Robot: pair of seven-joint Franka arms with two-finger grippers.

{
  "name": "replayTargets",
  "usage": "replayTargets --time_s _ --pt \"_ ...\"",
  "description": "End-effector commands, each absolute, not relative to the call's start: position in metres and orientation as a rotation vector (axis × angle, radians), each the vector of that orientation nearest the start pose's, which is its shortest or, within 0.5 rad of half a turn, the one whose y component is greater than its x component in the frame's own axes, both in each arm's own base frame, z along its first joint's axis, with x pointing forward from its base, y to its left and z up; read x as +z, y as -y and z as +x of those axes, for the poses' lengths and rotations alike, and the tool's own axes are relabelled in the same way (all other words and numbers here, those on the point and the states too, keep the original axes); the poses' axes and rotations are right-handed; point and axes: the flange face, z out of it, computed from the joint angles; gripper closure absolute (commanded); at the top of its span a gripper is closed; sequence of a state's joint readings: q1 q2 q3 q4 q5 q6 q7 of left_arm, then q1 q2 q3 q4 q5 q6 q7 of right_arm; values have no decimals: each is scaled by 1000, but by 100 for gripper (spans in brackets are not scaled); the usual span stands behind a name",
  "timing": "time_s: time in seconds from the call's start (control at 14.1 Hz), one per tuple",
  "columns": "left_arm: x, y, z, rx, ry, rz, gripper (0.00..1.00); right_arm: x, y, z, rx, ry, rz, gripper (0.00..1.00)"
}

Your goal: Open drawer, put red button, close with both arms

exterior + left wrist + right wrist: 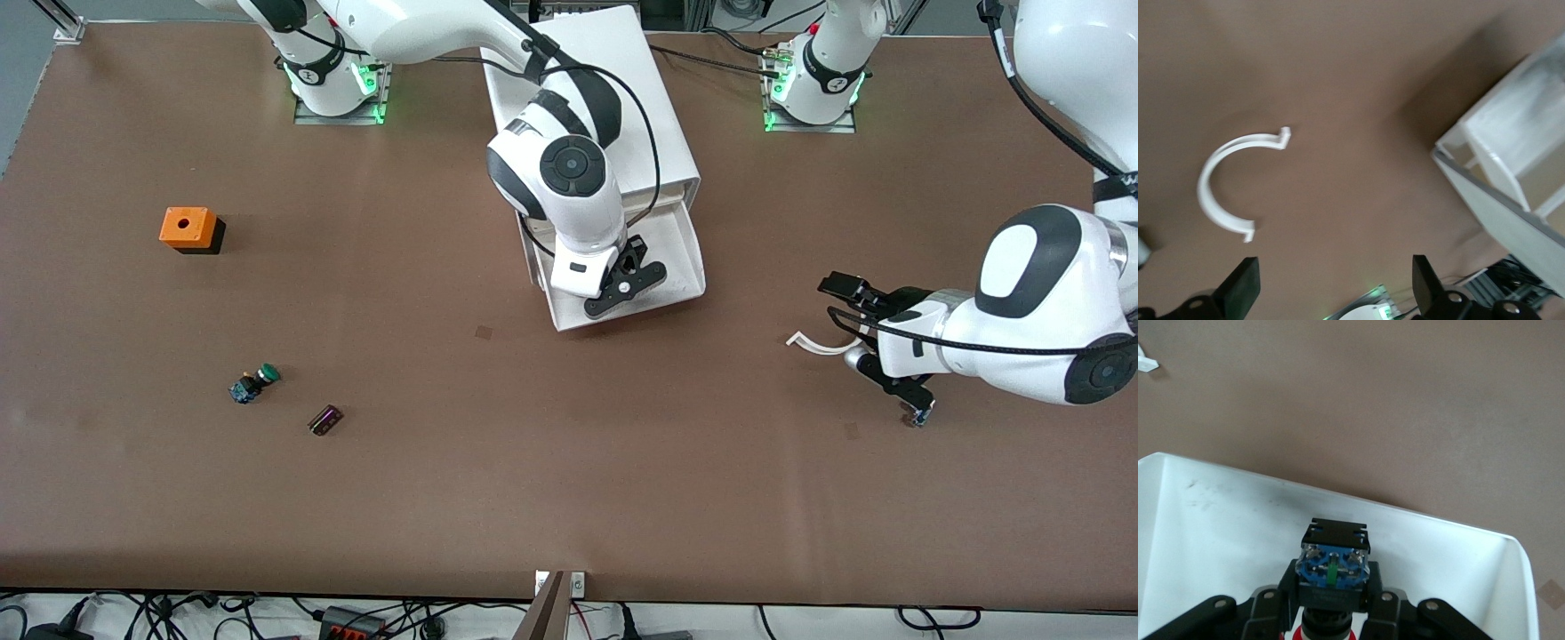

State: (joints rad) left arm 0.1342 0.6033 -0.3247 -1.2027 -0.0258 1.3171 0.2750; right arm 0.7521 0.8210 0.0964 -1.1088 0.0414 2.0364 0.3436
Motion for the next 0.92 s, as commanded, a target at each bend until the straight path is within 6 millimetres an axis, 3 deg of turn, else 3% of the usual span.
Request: replayTargets --time_s 0.0,0.28,0.43,0.5,0.57,0.71,0.85 --pt "433 82 659 716 -708 -3118 0 332 -572 530 -60 581 -2933 100" --pt "414 52 679 645 -636 -3177 0 332 -575 527 -43 562 -2931 100" --pt "414 57 679 640 -640 -3165 0 332 -575 527 -45 564 -2930 99" --pt "414 59 679 642 -610 -3167 0 331 -575 527 -50 567 -2928 32" --pt "415 61 679 644 -531 -3169 0 333 -575 528 -58 564 -2928 0" --pt "419 65 678 644 -399 -3176 0 345 -574 530 -72 532 -2925 0" --pt "419 68 678 642 -373 -3174 0 363 -574 535 -96 393 -2924 0"
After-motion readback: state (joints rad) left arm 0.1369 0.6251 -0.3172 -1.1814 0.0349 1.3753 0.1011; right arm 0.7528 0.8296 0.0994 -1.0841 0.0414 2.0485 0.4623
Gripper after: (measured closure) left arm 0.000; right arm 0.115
